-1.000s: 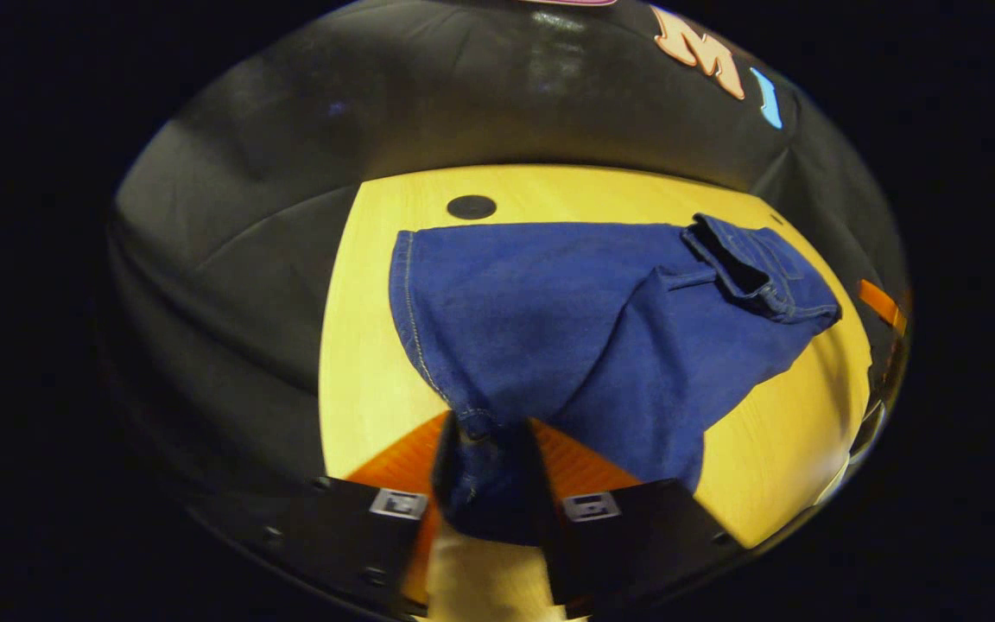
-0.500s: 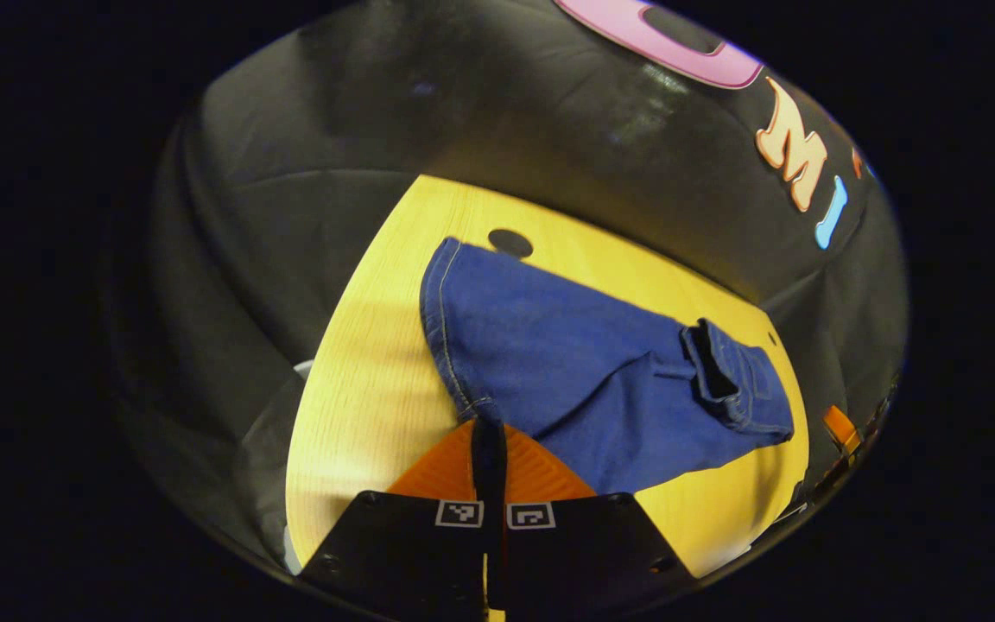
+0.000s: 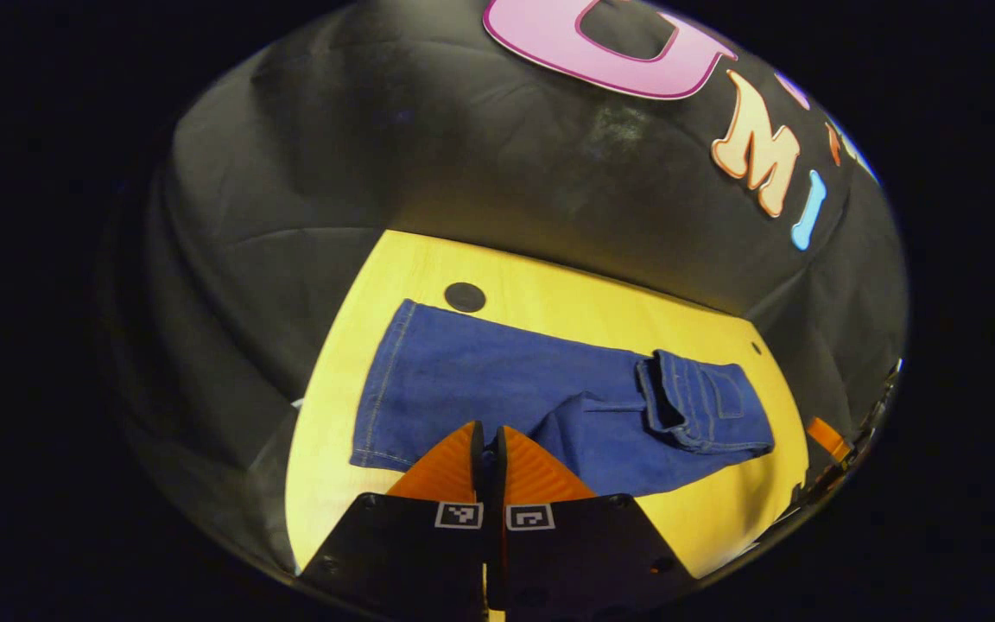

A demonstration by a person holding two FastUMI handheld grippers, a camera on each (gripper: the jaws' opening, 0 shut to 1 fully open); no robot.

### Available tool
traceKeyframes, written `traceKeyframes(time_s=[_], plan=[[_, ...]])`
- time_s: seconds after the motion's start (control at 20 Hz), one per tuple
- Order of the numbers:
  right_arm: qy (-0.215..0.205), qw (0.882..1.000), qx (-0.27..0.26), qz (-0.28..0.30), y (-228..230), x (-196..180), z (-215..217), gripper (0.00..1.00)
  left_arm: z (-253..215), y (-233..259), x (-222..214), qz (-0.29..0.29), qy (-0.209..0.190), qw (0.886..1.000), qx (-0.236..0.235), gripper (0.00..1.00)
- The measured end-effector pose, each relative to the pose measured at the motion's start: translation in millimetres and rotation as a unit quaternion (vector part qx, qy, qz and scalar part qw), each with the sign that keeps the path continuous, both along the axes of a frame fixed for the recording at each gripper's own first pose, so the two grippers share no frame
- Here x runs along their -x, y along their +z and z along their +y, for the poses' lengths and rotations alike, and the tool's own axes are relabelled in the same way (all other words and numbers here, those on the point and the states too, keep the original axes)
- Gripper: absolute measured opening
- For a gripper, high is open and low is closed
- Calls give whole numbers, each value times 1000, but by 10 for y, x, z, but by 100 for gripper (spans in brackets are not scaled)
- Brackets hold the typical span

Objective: Grasp the waist and the cuffs of the jeans and fold them to make the two legs overlap; first hold the waist and fold one-third of the jeans toward the cuffs, then hold the cuffs and fold the remaining one-third in the same direction to finish folding.

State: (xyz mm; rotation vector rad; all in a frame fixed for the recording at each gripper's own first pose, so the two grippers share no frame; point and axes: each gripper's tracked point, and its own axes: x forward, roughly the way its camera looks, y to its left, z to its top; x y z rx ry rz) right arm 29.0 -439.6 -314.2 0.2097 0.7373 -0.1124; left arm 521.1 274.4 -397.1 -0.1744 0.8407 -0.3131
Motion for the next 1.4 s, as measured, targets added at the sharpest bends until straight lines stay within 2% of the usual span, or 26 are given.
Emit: traceKeyframes(time_s=[0.1,0.25,0.45,0.6,0.75,0.8,0.9,1.0,1.05,1.15,1.25,1.4], plan=[[-4,1000,1,1,-7,15,-33,92,62,-78,-33,10,4,1000,-4,0],[-8,1000,6,6,-54,74,-36,92,137,-266,-61,28,-11,999,-24,0],[-14,1000,11,13,-115,152,16,92,182,-380,-204,17,-29,998,-45,0],[-20,1000,8,18,-165,173,98,92,237,-527,-182,37,-44,996,-68,0],[-19,1000,10,22,-192,197,174,92,376,-622,-233,38,-37,994,-95,2],[-19,999,11,24,-207,201,182,92,464,-622,-266,33,-35,993,-110,12],[-22,999,12,28,-237,218,190,92,541,-645,-340,22,-39,991,-125,56],[-26,999,7,31,-257,224,211,92,510,-594,-263,32,-63,990,-119,100],[-28,999,6,33,-270,236,218,92,491,-698,-221,46,-79,989,-118,96],[-30,999,5,36,-291,241,236,92,483,-811,-137,69,-104,984,-129,96],[-30,999,6,37,-304,245,248,92,429,-841,-181,68,-123,981,-134,97],[-30,999,10,43,-346,272,237,92,349,-815,-113,77,-155,975,-140,91]])
